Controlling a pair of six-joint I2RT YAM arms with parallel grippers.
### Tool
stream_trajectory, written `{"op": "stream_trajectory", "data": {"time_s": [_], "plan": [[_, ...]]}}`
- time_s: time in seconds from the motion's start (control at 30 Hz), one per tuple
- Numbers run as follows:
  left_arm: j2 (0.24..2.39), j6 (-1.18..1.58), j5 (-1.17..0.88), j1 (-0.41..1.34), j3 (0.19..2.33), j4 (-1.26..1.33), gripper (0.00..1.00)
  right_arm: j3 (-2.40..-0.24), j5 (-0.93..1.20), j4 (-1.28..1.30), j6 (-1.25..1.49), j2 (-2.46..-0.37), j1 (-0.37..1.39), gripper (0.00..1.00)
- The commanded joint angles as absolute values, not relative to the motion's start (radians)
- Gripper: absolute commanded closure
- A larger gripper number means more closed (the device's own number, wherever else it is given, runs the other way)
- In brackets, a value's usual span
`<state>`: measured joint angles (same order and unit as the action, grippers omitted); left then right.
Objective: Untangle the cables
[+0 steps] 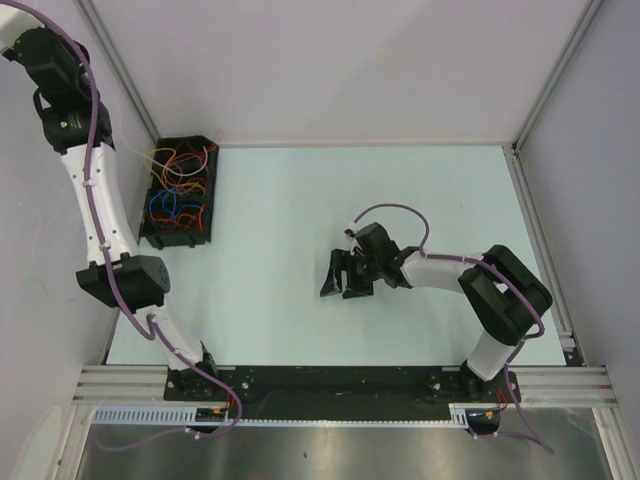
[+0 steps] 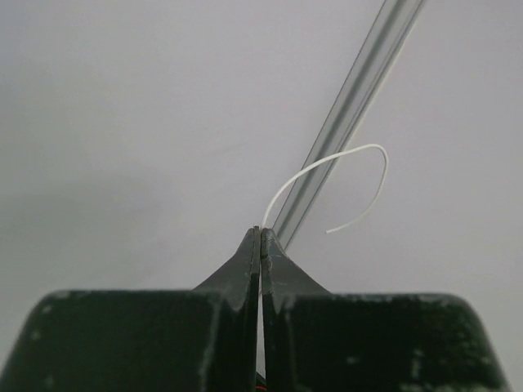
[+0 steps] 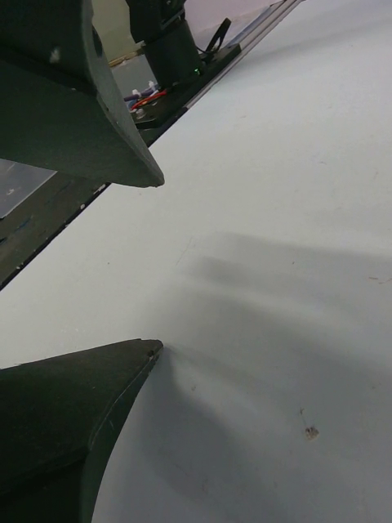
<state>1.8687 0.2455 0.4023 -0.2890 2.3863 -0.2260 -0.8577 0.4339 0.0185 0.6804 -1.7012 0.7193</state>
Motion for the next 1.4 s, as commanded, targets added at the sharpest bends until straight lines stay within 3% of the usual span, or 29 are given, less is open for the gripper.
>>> {"op": "stream_trajectory", "data": {"time_s": [0.0,0.3,0.53,0.97,1.2,1.37], "plan": [[1.832,0.342,0.260,-0.336,2.359,-0.206,1.00,-0.887,0.396,0.066,0.692,-1.729,0.746,0.20],[1.848,0.335,0.166,-0.334,2.255,-0.204,1.00,-0.888,0.374,0.086,0.689,-1.740,0.765,0.20],[1.804,0.238,0.210,-0.256,1.993,-0.086,1.00,-0.888,0.388,0.063,0.687,-1.744,0.765,0.20],[1.825,0.317,0.175,-0.224,1.761,-0.017,1.00,-0.888,0.408,0.034,0.687,-1.770,0.761,0.20],[1.666,0.457,0.221,-0.219,1.432,0.061,1.00,-0.888,0.437,0.009,0.683,-1.790,0.752,0.20],[1.606,0.485,0.134,-0.218,1.332,0.047,1.00,-0.888,0.440,0.015,0.672,-1.789,0.747,0.20]]}}
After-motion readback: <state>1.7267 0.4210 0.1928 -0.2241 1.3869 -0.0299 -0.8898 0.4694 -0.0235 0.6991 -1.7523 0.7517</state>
